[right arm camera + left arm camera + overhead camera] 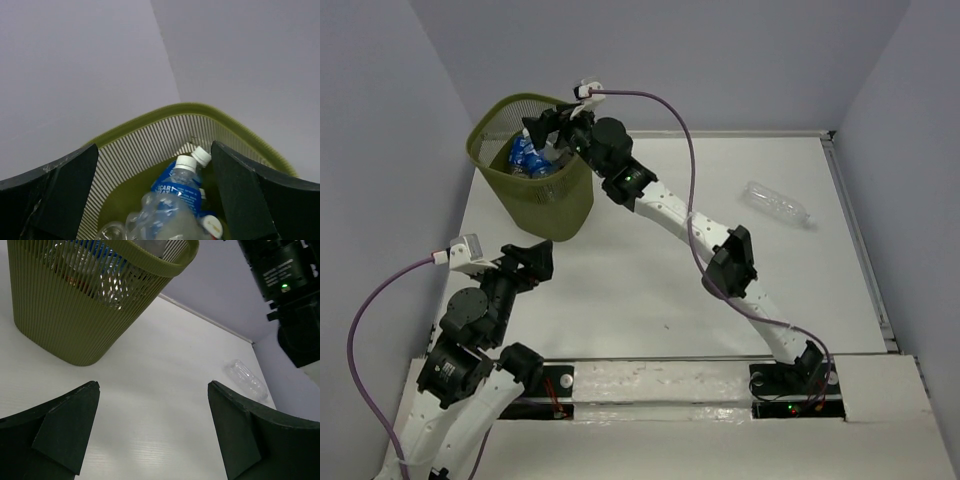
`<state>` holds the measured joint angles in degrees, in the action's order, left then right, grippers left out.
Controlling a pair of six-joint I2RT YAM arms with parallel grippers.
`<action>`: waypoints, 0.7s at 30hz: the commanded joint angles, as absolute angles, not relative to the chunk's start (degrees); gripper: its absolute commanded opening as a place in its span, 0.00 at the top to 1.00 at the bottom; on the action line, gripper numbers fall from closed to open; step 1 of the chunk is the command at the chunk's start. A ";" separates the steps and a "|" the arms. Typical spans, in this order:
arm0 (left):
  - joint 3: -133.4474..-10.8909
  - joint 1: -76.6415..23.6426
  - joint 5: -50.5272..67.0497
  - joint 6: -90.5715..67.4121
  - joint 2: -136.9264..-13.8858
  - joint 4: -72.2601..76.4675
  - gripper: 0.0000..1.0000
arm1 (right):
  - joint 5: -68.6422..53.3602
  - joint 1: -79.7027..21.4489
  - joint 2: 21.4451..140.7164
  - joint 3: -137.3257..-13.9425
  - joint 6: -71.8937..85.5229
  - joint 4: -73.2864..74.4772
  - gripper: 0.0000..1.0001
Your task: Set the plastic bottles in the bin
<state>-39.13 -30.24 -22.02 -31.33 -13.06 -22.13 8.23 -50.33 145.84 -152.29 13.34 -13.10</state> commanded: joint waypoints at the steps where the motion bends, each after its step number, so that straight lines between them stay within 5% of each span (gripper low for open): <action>1: -40.17 -29.79 -21.36 -30.15 -13.89 -19.34 0.01 | 9.77 -49.22 128.29 -142.62 3.70 -8.99 0.00; 8: -39.90 -29.79 -20.30 -29.71 -12.04 -18.72 0.01 | 4.66 -34.30 98.58 -106.65 2.64 -1.71 0.09; 12: -39.90 -30.14 -20.04 -29.62 -10.02 -18.55 0.01 | 18.17 -24.80 90.20 -88.03 -6.03 7.81 0.11; 21: -39.90 -32.69 -19.86 -29.36 -8.88 -18.54 0.01 | 39.83 -13.63 99.39 -81.65 -27.42 17.30 0.06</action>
